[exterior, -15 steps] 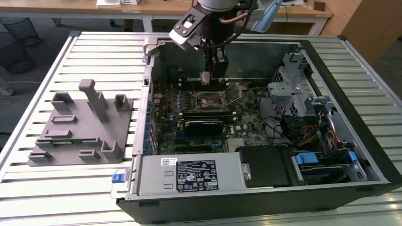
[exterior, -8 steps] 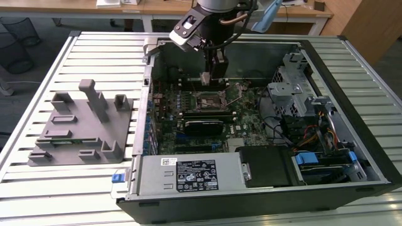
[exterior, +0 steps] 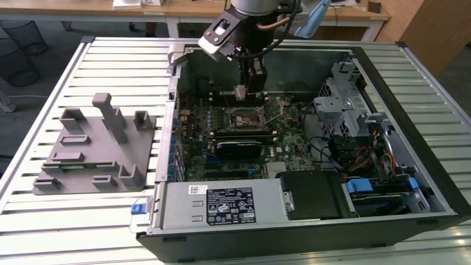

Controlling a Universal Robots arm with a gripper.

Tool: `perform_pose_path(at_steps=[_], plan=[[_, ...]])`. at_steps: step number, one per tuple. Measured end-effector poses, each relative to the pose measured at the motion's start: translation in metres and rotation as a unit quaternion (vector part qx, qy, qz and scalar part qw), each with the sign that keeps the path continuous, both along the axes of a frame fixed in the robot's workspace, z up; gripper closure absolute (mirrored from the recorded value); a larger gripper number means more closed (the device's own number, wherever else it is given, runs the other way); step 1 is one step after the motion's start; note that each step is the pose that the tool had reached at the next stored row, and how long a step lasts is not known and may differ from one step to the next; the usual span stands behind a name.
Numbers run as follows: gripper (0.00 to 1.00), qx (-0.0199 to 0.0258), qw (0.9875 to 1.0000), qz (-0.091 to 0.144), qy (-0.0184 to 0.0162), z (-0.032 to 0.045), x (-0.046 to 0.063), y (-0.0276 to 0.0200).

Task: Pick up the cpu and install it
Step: 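Place the cpu into insertion slot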

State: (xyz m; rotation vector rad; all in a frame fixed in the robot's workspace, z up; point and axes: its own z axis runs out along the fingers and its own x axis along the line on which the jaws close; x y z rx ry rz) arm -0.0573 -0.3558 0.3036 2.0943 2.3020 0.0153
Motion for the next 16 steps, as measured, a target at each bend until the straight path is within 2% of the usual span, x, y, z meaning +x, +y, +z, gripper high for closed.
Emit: perform_pose_path(at_steps=[2,8,11,16], plan=[[0.47,-0.0001,1.0,0.0,0.0009,-0.0011,0.0,0.0013],[0.47,-0.0001,1.0,-0.002,0.0054,-0.0081,0.001,0.0095],[0.47,0.0,1.0,-0.004,0.0082,-0.0122,0.003,0.0107],[0.47,0.0,0.9999,-0.005,0.0088,-0.0172,0.003,0.011]])
